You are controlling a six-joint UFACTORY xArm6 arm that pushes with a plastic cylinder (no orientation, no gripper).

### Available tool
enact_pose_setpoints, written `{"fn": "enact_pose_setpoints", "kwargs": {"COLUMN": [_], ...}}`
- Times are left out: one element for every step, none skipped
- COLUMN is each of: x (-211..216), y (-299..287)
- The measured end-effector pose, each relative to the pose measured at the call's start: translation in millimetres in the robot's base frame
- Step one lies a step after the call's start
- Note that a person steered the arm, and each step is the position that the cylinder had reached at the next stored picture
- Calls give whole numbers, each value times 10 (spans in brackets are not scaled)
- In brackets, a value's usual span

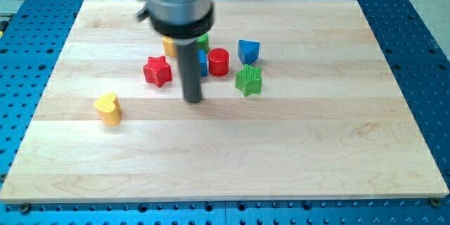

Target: Place the red star top to the yellow heart

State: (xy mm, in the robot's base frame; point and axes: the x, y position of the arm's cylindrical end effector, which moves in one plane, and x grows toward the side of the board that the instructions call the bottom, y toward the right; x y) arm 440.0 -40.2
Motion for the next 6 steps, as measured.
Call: {"fn": "enact_pose_setpoints", "kwargs": {"x": [-174, -306, -383, -738, -704, -327], "y": [-175, -358, -362, -371, -514, -534]}}
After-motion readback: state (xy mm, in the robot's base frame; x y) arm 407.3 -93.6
